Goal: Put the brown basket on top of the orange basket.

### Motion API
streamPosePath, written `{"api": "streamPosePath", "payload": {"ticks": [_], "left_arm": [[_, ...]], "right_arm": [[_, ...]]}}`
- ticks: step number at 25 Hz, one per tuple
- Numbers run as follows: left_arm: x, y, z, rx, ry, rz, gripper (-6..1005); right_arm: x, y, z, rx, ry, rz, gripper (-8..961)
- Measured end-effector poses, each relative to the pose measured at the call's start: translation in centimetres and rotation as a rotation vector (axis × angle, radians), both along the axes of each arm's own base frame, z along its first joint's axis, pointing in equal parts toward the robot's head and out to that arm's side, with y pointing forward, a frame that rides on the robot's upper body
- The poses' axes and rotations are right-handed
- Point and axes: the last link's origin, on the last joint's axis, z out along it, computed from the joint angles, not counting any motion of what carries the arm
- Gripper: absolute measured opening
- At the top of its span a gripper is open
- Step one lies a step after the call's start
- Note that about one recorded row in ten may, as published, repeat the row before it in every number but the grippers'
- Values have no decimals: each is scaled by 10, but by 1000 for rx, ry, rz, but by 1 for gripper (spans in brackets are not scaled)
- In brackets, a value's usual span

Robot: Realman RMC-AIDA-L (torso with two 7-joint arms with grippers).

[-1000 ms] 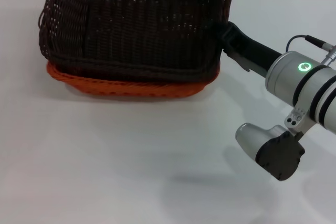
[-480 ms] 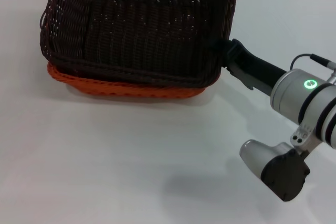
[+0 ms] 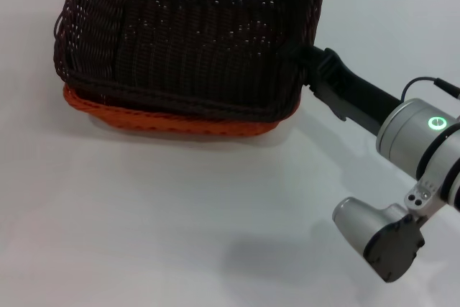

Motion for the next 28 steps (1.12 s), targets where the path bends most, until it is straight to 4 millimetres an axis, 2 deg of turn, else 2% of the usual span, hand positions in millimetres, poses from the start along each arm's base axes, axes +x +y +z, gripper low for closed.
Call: {"api": "streamPosePath", "payload": {"ticks": [9,16,20,28], "left_arm": [[2,1,1,5,6,-5,811],[-1,-4,1,0,9,2,811],[-2,-4,0,-1,8,2,811],[-1,-4,-1,-7,13,0,811]], "right_arm": [[-7,-18,-13,-56,14,19,527],[-4,-42,-33,-131,3,9,528],[-5,-49,-37,-149,1,9,528],[-23,-72,-57,-261,72,17,528]]}}
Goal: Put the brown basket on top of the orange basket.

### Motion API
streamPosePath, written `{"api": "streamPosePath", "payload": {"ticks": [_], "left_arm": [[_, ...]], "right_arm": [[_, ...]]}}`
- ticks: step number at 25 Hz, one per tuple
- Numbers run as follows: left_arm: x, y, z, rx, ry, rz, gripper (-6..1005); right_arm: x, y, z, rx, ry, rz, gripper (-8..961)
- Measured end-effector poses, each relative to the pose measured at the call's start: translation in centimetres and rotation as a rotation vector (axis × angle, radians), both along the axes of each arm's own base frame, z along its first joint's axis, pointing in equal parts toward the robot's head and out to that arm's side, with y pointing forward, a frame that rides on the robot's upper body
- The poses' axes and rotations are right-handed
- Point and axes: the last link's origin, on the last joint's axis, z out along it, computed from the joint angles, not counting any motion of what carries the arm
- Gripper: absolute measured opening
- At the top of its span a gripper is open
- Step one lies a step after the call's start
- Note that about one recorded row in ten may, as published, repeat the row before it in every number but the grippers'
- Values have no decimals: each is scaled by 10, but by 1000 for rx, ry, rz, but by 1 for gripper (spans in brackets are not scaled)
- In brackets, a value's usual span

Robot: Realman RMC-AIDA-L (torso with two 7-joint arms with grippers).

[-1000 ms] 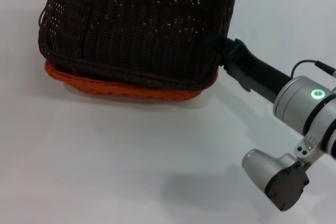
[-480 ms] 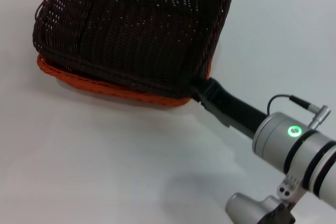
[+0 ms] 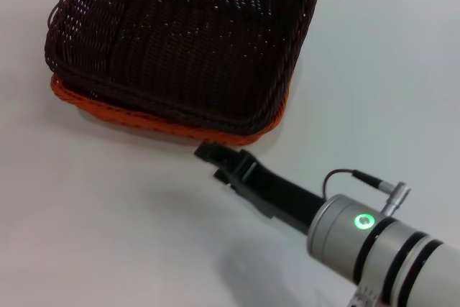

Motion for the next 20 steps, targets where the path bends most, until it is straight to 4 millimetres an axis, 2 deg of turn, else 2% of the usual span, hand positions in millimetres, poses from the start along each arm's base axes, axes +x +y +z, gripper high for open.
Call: {"api": "streamPosePath", "payload": {"ticks": [2,5,9,11,13,15,17,18,19,20], "left_arm": [[0,0,0,-1,0,1,811],[-1,-1,0,-1,1,2,811],[-1,-1,0,-2,1,6,811],[-2,-2,0,0,1,8,811],[-3,-4,1,6,-5,11,811],[-3,-5,1,10,-8,9,811],[-2,-5,2,17,-5,2,811],[-2,-6,4,30,0,-5,811],[-1,-7,4,34,1,-6,810],[-1,-7,4,34,1,-6,810]], "right_arm": [[-6,-3,-4,-17,11,17,528],[-18,2,0,19,71,47,528],[-52,19,26,195,341,112,528],[-55,22,31,234,384,121,527],[-53,39,43,349,478,95,527],[-52,45,49,380,532,71,527],[-52,55,66,425,685,1,527],[-49,64,91,429,937,-120,527],[-49,64,91,429,937,-120,527],[-47,65,97,422,1010,-155,527]]}}
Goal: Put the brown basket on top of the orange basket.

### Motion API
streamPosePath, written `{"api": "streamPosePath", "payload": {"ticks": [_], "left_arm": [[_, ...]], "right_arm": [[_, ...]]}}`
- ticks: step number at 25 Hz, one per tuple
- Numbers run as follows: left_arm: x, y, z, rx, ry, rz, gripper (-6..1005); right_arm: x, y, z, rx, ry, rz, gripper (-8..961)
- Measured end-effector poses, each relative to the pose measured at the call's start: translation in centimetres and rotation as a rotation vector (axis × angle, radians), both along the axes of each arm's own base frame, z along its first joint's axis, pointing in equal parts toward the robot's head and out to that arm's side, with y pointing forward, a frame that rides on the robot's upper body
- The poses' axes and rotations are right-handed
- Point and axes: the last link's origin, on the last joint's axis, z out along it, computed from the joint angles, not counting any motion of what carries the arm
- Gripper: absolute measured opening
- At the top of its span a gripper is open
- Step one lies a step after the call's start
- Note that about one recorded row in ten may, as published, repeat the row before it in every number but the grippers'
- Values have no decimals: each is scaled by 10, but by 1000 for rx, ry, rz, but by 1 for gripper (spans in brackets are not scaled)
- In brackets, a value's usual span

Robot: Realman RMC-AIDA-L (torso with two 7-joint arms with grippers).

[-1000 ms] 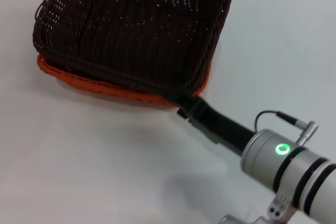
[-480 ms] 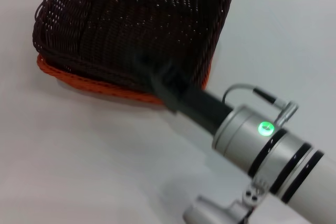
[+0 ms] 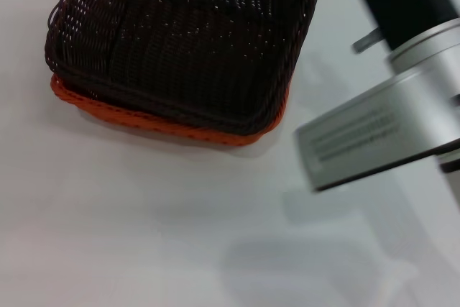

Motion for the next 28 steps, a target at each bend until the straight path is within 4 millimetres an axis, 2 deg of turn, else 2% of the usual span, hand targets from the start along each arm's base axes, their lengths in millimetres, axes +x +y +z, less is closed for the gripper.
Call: {"api": "streamPosePath", "payload": {"ticks": [1,2,3,4,6,7,8,9,12,13,14,15,18,21,22,23,24,28], "left_arm": [[1,-1,1,9,2,-6,810],[1,-1,1,9,2,-6,810],[1,-3,3,18,1,-11,810],[1,-3,3,18,1,-11,810],[1,-4,3,24,-1,-11,810],[1,-4,3,25,-1,-11,810],[1,-4,3,26,-3,-10,810],[1,-4,3,26,-3,-10,810],[1,-4,2,23,-6,-8,810],[1,-3,1,19,-7,-10,810],[1,-3,1,19,-7,-10,810],[1,-3,1,18,-8,-9,810],[2,-3,0,18,-11,-11,810],[2,-3,-1,18,-11,-12,810],[3,-3,-1,20,-16,-17,810],[3,-4,-1,26,-34,-24,810],[3,-4,-1,26,-34,-24,810],[3,-9,1,44,-44,-41,810]], "right_arm": [[5,0,6,-14,86,-14,527],[5,0,6,-14,86,-14,527],[13,-2,18,-34,258,-21,527],[13,-2,18,-34,258,-21,527],[23,-4,32,-47,425,-17,527],[31,-5,40,-54,510,-12,527],[49,-5,50,-75,621,6,527],[49,-5,50,-75,621,6,527],[76,-6,55,-113,682,38,527],[99,-10,53,-134,710,71,527],[99,-10,53,-134,710,71,527],[108,-11,53,-139,727,85,527],[144,-18,57,-126,839,114,527],[179,-26,62,-40,934,118,527],[187,-28,63,1,960,110,527],[204,-32,64,83,1026,58,527],[204,-32,64,83,1026,58,527],[238,-38,63,177,1110,-107,527]]}}
